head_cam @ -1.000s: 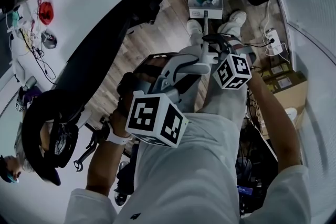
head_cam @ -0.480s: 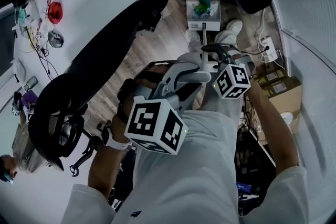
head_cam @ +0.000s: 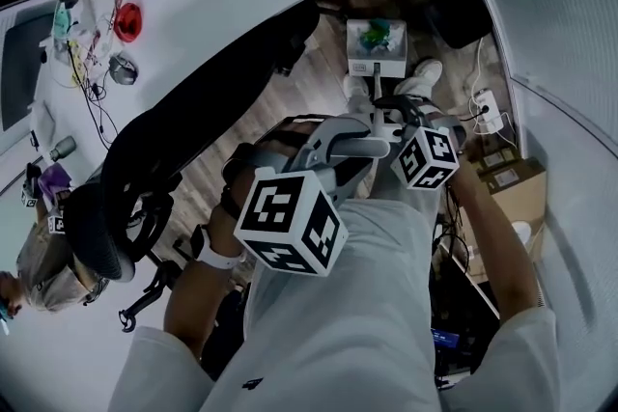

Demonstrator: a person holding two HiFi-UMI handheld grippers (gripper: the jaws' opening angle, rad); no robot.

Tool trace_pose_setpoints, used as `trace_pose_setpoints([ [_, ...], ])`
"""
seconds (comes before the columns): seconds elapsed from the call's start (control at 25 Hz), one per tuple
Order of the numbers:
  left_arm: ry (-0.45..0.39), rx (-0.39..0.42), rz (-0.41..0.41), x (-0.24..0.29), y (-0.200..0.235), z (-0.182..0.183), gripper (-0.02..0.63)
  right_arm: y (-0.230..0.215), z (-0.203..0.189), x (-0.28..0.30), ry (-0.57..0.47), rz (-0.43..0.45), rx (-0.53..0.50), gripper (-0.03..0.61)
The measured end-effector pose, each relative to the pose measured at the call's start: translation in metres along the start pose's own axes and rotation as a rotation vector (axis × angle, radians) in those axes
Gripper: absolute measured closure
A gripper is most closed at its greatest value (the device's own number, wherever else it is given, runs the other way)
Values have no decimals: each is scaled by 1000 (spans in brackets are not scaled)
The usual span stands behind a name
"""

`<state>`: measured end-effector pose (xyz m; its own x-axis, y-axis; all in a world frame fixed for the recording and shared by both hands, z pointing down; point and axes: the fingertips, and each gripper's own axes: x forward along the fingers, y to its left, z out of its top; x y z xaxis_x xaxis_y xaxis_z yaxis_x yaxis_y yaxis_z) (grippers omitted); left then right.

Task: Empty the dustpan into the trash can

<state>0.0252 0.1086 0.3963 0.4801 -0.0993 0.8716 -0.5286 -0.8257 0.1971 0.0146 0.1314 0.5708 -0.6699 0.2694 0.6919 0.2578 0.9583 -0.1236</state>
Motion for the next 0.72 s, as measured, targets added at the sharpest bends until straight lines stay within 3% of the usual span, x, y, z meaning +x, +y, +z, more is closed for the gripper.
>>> trace_pose_setpoints([
  [0.72, -59, -17, -1, -64, -21, 45, 472, 7, 46, -62, 23, -28, -31, 485],
])
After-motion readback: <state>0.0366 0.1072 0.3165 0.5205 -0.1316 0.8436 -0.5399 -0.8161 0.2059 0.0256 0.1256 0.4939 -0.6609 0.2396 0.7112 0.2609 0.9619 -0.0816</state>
